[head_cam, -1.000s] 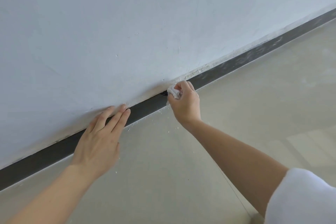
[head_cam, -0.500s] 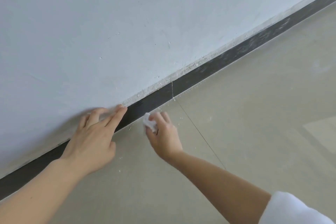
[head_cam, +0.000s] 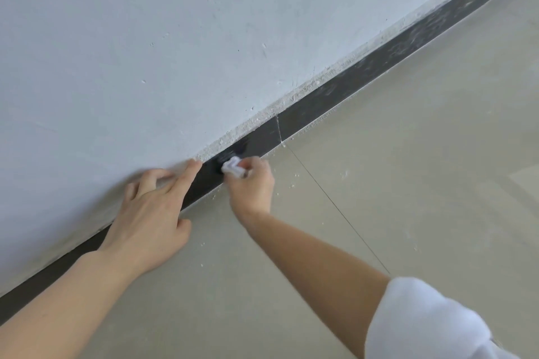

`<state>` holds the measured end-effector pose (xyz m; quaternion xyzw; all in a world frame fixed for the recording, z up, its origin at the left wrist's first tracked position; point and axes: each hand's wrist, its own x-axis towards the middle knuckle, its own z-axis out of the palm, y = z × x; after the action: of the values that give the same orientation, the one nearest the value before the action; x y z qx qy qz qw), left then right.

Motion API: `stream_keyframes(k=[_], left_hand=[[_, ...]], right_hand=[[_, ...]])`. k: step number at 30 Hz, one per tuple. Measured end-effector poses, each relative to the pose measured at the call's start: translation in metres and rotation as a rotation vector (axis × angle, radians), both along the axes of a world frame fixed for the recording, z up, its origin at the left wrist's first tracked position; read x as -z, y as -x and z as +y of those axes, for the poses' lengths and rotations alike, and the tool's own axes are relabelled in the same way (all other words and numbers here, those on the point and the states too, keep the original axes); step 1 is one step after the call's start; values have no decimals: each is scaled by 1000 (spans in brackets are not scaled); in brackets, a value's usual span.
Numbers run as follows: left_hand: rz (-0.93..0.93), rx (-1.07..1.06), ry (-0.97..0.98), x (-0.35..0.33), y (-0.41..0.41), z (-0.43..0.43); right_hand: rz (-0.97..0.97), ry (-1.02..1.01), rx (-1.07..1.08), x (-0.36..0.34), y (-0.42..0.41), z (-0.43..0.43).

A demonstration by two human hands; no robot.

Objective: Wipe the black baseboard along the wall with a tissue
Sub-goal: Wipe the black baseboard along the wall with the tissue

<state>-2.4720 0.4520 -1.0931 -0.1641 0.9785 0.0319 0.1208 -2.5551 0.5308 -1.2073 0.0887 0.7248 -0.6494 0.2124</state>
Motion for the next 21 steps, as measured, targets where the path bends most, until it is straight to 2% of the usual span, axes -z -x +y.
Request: stream_keyframes(k=[6, 11, 13, 18, 21], left_hand=[[25, -19, 19, 1, 2, 7], [4, 69, 247, 19, 12, 9], [-1, 66, 276, 22, 20, 13], [-22, 44, 328, 16, 42, 26], [-9, 63, 366, 18, 53, 32]], right_hand=[[96, -158, 241, 4, 89, 49], [167, -180, 347, -7, 127, 91], [191, -190, 278, -13, 111, 94], [269, -109, -179, -12, 37, 69], [292, -55, -233, -14, 26, 49]])
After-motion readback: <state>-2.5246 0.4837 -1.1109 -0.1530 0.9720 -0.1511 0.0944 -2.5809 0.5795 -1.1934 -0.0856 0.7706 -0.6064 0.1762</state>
